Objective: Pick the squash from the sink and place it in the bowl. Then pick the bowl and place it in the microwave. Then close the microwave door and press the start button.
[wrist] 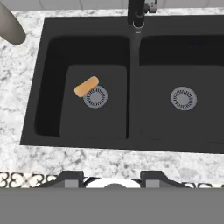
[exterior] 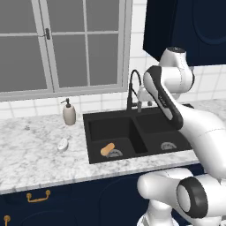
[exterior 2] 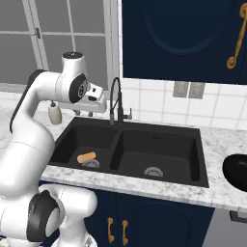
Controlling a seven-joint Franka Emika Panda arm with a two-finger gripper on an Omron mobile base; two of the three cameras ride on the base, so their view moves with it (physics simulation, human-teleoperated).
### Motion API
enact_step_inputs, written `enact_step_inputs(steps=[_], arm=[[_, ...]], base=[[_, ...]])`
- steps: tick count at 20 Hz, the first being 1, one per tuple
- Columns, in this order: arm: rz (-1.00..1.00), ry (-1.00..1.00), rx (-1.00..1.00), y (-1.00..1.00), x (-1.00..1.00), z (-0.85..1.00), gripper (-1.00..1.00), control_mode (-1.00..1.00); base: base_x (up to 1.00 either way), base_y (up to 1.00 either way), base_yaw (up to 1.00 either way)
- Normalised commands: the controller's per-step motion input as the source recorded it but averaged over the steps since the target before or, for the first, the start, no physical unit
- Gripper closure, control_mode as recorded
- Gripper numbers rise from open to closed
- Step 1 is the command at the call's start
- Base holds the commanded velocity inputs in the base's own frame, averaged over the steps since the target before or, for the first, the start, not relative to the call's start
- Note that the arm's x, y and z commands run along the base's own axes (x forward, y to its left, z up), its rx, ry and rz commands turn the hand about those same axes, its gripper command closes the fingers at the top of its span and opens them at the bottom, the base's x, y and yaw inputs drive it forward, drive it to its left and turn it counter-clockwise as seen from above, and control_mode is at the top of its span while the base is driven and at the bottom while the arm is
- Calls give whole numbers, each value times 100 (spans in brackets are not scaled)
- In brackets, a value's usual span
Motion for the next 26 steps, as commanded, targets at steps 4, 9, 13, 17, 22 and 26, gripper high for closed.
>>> enact_step_inputs(steps=[4, 9, 13, 17, 22, 26], arm=[[3, -3, -1, 16, -30, 0, -100, -100], [1, -1, -18, 86, -24, -33, -100, -100], [-23, 2, -19, 96, 2, -64, -100, -100], [-29, 12, -7, 73, 22, -73, -100, -100], [-17, 7, 1, 7, 3, -73, -100, -100], [-13, 17, 2, 0, 26, -57, -100, -100]], base=[[0, 0, 0], [0, 0, 0], [0, 0, 0], [0, 0, 0], [0, 0, 0], [0, 0, 0]])
